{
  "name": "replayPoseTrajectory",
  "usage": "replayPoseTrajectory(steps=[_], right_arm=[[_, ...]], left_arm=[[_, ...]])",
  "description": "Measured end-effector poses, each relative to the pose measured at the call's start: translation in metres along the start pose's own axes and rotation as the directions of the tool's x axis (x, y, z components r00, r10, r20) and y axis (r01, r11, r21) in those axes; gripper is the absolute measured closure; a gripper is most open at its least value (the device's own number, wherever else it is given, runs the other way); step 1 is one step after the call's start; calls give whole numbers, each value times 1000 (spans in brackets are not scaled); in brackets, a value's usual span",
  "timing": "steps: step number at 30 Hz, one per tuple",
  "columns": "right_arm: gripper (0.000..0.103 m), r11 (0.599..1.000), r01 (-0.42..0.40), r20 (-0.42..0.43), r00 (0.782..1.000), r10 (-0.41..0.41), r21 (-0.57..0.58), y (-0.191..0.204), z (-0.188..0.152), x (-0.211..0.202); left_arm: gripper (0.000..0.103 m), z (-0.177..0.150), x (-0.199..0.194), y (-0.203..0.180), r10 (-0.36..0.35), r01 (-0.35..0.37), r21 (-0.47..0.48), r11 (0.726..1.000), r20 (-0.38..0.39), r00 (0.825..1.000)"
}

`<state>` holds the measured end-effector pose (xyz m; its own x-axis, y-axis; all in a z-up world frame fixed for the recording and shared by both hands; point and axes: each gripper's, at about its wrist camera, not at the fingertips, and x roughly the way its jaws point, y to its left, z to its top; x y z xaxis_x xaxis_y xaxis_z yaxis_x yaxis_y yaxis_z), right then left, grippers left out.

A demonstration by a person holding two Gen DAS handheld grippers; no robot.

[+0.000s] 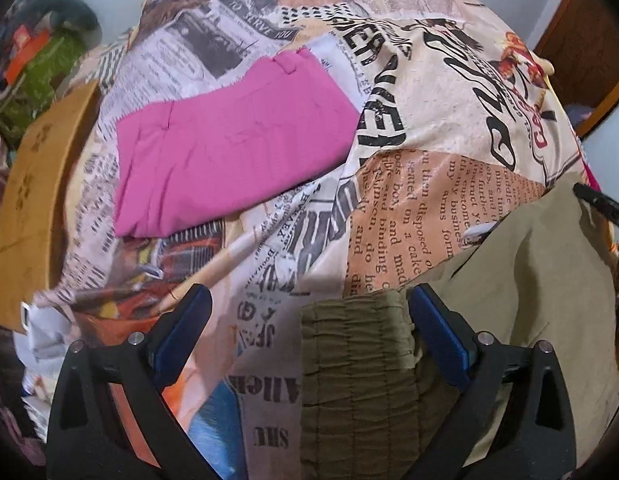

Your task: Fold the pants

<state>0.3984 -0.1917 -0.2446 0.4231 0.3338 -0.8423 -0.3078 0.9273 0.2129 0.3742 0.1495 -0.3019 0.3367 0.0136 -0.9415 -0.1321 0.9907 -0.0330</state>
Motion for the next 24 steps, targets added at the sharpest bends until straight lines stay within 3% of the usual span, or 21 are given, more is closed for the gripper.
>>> replayPoseTrajectory(steps=[3, 5, 6, 17, 24], right_arm=[[64, 999, 21, 7, 1000, -21, -31, 3, 2, 5], [87, 997, 63, 13, 998, -63, -47, 3, 3, 8], [91, 996, 74, 19, 997, -73, -55, 3, 2, 8], [96, 967, 219, 73, 975, -211, -133, 13, 1, 12], [96, 974, 203, 20, 979, -202, -97, 12, 12, -2]], left_arm=[[1, -2, 3, 6, -28, 28, -39, 999, 6, 1000], [1, -3, 2, 8, -24, 25, -48, 999, 25, 999], [2, -4, 0, 9, -11, 13, -53, 999, 40, 999], [4, -7, -3, 7, 87, -80, -69, 994, 100, 991], [5, -5, -13, 12, 97, -88, -102, 991, 83, 992]])
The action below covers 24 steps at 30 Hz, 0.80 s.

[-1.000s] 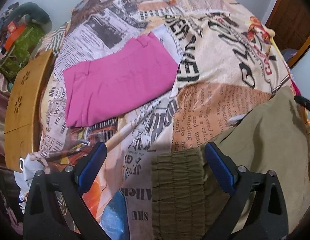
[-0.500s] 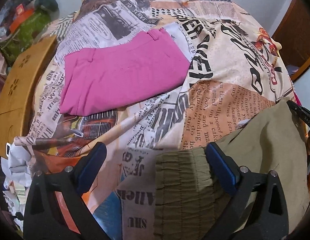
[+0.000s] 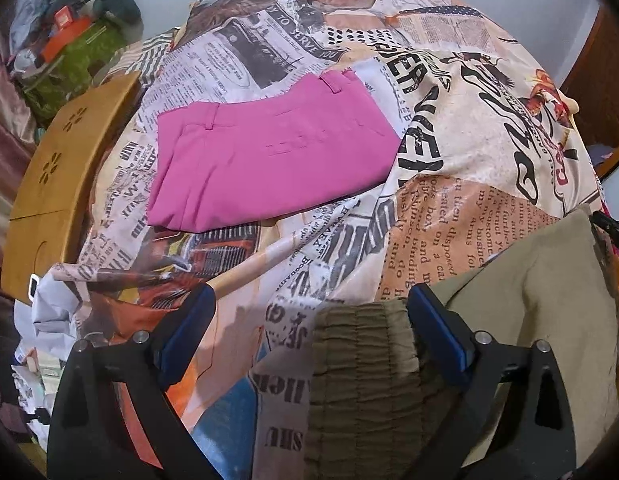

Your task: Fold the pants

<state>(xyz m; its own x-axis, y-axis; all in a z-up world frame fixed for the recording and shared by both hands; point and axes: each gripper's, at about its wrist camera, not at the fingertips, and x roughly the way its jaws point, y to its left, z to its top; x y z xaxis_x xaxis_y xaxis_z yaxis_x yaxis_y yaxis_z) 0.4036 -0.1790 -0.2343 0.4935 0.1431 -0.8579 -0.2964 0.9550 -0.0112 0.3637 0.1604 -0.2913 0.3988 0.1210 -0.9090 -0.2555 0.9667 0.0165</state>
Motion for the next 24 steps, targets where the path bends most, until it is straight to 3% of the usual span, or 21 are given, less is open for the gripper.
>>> replayPoseTrajectory(steps=[4, 6, 10, 14, 19, 24], right_arm=[[91, 999, -29, 9, 1000, 30, -15, 7, 4, -25], [81, 998, -66, 17, 998, 66, -16, 12, 6, -42], [40, 992, -125, 70, 989, 127, -33, 31, 8, -74], [23, 974, -218, 100, 969, 224, -66, 63, 10, -101], [15, 936, -334, 46, 939, 340, -110, 103, 3, -101], [15, 920, -379, -112, 923, 369, -95, 136, -14, -54]], left_arm=[[5, 3, -23, 2, 7, -8, 8, 1000, 39, 999], [5, 5, -37, 2, -19, 19, 7, 1000, 58, 998], [5, 7, -63, -7, -51, 47, 42, 998, 96, 994], [5, 8, -75, -20, -93, 85, 82, 993, 101, 990], [4, 6, -69, -36, -116, 107, 116, 987, 76, 990], [4, 0, -38, -52, -114, 116, 171, 978, -25, 993]])
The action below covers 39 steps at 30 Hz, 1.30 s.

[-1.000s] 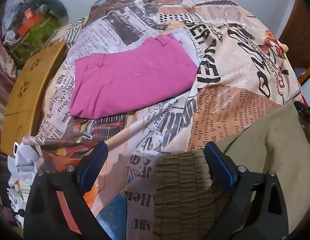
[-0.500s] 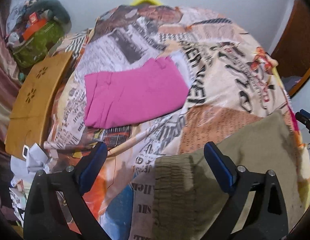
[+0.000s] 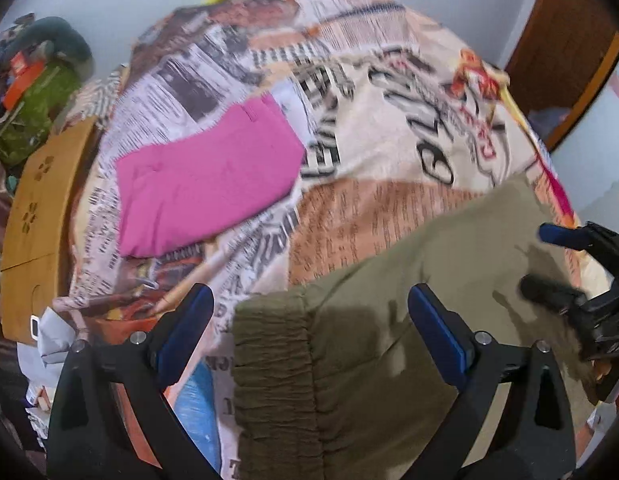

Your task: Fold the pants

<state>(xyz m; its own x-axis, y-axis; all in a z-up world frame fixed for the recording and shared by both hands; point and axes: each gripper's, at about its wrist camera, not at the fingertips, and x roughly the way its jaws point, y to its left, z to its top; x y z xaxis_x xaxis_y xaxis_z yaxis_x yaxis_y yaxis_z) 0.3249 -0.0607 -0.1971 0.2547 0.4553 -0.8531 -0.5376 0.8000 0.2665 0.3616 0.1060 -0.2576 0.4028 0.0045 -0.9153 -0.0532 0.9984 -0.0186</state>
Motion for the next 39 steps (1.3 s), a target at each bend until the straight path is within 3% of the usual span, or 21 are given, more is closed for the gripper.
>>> replayPoseTrajectory(steps=[4, 10, 20, 33, 39], right_arm=[[15, 1000, -21, -153, 988, 23, 12, 3, -8, 39], [14, 999, -20, -187, 982, 13, -34, 8, -19, 37], [13, 998, 29, -167, 985, -38, -53, 6, -47, 7], [13, 998, 60, -134, 989, -59, 5, 6, -96, -36], [13, 996, 88, -99, 992, -85, 32, 7, -119, -54]], left_arm=[[4, -9, 25, -7, 14, -11, 38, 999, -80, 997], [4, -24, 32, -7, 22, -17, 45, 999, -99, 995], [4, -46, 6, 3, 22, -23, -10, 1000, -78, 997], [2, -90, -26, -1, 61, -61, -16, 998, -41, 997], [2, -107, -40, 5, 32, -34, -68, 997, -25, 999]])
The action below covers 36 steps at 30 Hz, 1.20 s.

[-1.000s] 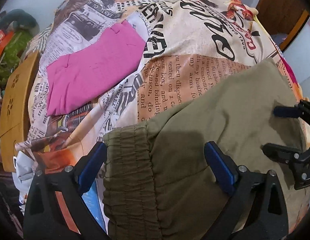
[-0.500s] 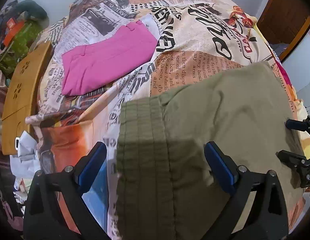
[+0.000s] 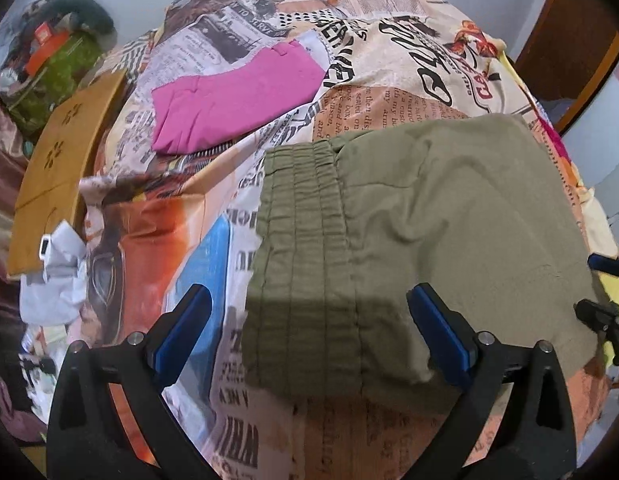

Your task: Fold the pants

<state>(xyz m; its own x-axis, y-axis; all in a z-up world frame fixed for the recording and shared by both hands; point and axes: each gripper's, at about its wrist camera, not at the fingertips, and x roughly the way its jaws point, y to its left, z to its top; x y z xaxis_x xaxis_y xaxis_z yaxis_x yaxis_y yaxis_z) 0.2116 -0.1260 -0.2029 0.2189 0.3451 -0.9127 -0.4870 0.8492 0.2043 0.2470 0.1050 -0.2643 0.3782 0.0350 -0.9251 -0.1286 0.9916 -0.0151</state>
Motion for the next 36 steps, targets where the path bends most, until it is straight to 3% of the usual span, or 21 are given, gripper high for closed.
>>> replayPoseTrajectory(steps=[8, 16, 21, 25, 27, 31, 33, 36], right_arm=[[13, 999, 48, 51, 998, -48, 1, 7, -6, -14], [13, 1000, 13, 129, 992, -10, -26, 28, 10, -30], [13, 998, -5, 169, 986, 15, -59, 50, 22, -28], [13, 996, -4, 156, 988, 18, -87, 63, 30, -12], [13, 994, 11, 139, 990, 4, -105, 67, 31, -4], [13, 986, 42, 83, 996, -29, -163, 74, 29, 17], [13, 983, 45, 76, 997, -32, -180, 74, 25, 21], [13, 984, 23, 75, 997, -9, -176, 70, 22, 20]], left_arm=[[1, -13, -14, 2, 8, -8, -17, 1000, 17, 1000], [2, -22, -38, 8, 23, -16, -81, 997, 81, 996], [2, -29, -46, 21, 3, 9, -144, 990, 81, 997], [2, -34, -43, 33, -90, 102, -244, 964, 58, 994], [2, -38, -39, 37, -169, 174, -288, 942, 40, 985], [2, -42, -30, 34, -262, 249, -327, 912, 4, 965], [2, -43, -24, 31, -313, 289, -340, 895, -17, 950], [2, -44, -15, 24, -405, 362, -357, 861, -51, 913]])
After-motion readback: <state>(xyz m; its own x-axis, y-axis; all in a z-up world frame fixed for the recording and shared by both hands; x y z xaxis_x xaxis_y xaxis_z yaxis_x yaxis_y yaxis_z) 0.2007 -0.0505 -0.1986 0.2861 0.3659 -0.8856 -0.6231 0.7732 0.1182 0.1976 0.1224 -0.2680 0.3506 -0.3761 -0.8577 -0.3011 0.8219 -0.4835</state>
